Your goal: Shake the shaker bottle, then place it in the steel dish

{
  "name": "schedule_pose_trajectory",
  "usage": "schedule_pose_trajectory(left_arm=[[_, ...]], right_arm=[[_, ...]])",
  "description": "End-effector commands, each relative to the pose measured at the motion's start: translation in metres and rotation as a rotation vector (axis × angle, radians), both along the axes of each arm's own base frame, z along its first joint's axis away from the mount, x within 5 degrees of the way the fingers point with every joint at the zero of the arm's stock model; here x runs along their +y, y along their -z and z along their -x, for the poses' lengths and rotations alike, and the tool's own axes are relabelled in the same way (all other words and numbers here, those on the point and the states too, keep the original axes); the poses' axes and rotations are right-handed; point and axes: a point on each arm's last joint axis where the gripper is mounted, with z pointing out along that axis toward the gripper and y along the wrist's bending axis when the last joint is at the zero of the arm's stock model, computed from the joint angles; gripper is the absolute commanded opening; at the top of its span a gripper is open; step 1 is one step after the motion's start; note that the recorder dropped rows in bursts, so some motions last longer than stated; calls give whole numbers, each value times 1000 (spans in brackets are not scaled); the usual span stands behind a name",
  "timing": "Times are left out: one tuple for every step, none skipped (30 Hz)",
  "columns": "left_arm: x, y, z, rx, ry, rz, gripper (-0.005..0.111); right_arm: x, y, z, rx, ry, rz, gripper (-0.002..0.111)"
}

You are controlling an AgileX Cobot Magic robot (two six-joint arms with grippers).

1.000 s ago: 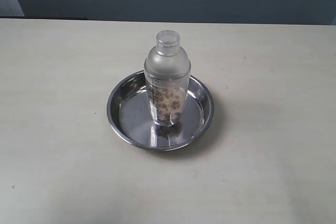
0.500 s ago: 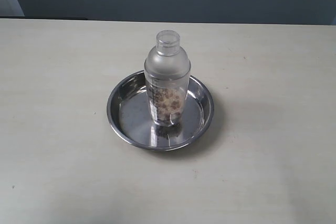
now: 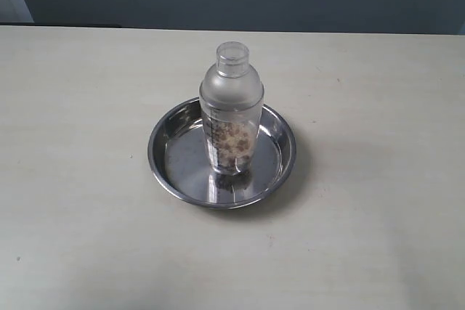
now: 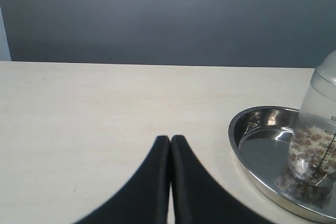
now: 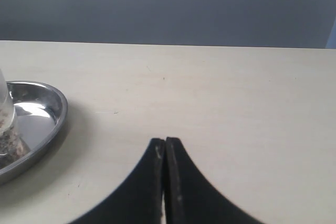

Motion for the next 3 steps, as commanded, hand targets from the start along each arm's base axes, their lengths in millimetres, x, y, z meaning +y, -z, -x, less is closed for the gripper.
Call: schedule_pose_trajectory(left_arm=[[0,0,0,-10,-3,1,0],[0,0,0,-10,-3,1,0],[0,0,0,-10,-3,1,0]], right_arm=[[0,-1,0,-14,-3,0,-1],[0,-1,0,-14,-3,0,-1],[0,-1,0,-14,-3,0,-1]])
